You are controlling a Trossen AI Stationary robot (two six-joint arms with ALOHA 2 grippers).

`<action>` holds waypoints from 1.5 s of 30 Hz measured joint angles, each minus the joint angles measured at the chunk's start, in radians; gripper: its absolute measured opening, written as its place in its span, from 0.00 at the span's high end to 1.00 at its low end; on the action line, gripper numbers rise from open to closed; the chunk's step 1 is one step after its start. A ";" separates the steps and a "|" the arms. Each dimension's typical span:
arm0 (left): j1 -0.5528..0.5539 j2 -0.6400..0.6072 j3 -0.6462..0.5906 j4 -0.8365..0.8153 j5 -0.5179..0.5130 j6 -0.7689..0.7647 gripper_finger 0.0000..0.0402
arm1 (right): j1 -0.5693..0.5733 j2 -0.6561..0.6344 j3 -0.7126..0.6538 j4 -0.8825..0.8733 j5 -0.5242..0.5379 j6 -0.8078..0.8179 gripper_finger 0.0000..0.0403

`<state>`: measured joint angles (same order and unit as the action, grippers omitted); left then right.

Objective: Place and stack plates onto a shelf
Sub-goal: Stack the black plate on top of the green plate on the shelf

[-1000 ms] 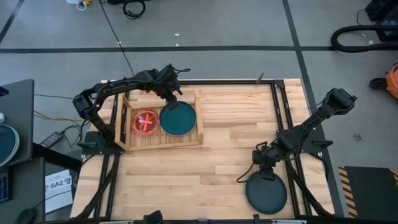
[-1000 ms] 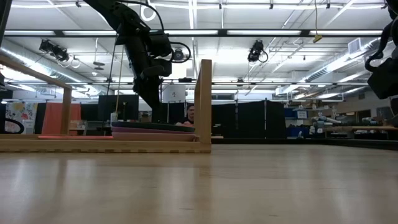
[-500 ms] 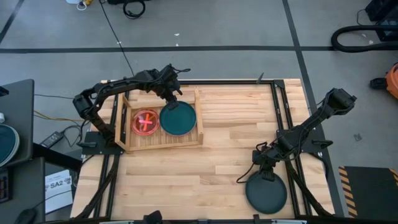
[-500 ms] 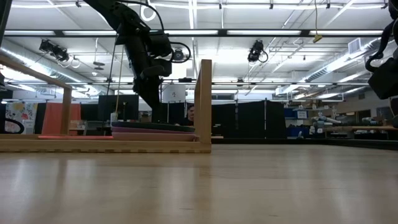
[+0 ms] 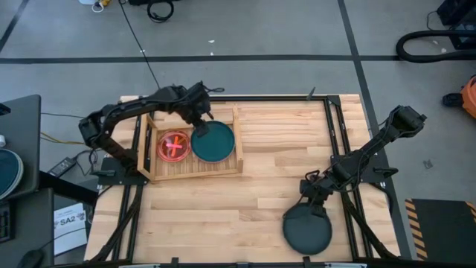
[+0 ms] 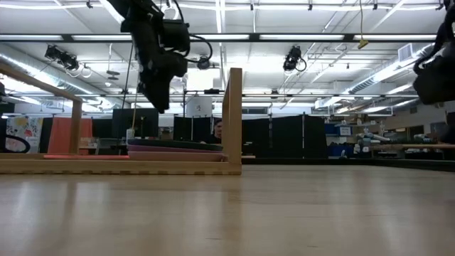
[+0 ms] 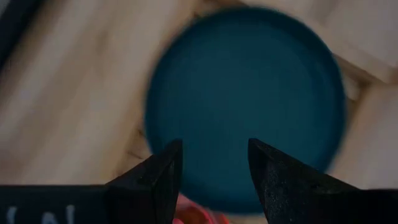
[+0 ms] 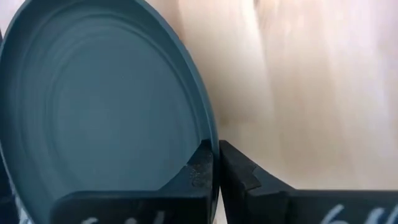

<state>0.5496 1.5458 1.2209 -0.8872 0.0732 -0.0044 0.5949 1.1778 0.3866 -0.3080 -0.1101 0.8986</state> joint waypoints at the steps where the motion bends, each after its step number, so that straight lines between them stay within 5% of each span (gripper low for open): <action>1: -0.016 -0.009 0.000 -0.025 0.005 -0.022 0.53 | 0.000 0.000 0.000 0.010 0.025 0.008 0.96; 21: -0.429 -0.047 -0.001 -0.090 0.012 -0.445 0.53 | -0.001 0.000 0.000 0.332 0.486 0.014 0.96; 29: -0.617 -0.047 -0.001 0.085 0.010 -0.653 0.53 | -0.001 0.000 0.000 0.349 0.737 0.018 0.96; 45: -0.808 -0.046 -0.001 0.460 -0.304 -0.762 0.53 | -0.003 0.000 0.000 0.621 1.174 -0.138 0.96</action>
<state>-0.2579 1.4998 1.2201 -0.4273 -0.2309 -0.7660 0.5921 1.1778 0.3866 0.3132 1.0643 0.7610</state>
